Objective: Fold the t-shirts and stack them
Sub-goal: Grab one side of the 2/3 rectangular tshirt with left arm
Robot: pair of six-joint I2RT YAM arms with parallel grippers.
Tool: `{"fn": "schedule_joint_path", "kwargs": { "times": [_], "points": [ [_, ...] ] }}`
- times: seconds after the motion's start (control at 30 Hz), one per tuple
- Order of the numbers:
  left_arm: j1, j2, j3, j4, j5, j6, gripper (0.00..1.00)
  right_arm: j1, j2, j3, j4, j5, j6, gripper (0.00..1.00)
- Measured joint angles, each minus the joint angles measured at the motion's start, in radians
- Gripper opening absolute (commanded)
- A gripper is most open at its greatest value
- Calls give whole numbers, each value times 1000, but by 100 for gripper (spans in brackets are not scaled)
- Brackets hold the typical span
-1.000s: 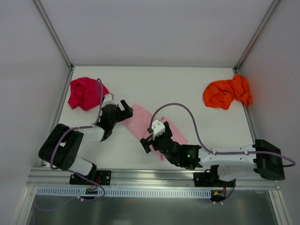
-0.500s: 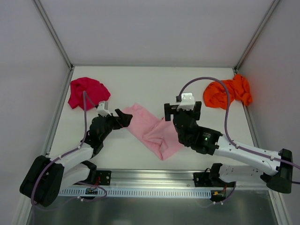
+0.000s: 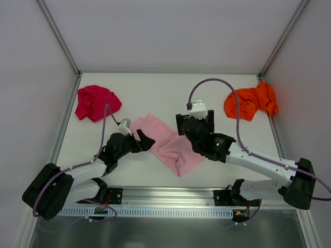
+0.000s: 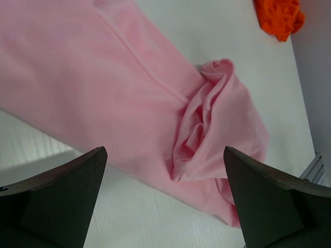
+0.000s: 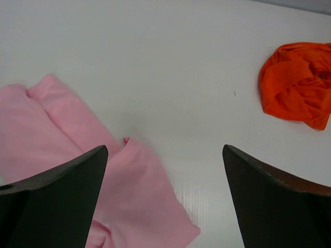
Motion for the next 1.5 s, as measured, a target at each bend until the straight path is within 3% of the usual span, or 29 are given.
{"fn": "schedule_joint_path", "kwargs": {
  "times": [0.3,0.6,0.87,1.0,1.17,1.37,1.5],
  "points": [
    [-12,213,80,-23,-39,-19,95,-12,123,-57,-42,-79,128,100],
    [-7,454,283,-1,-89,-19,95,-13,15,-140,-43,-90,148,100],
    [60,757,611,11,34,-23,96,-13,-96,-194,-37,-90,149,100],
    [80,833,715,-4,109,-18,97,-13,-95,-199,-38,-90,149,100],
    [82,763,615,26,158,5,99,-13,-78,-199,-37,-90,149,100],
    [80,449,328,21,169,13,99,-13,-44,-199,-23,-90,148,99],
    [52,275,216,32,169,9,98,-13,-11,-199,-21,-89,148,99]
  ]
}}
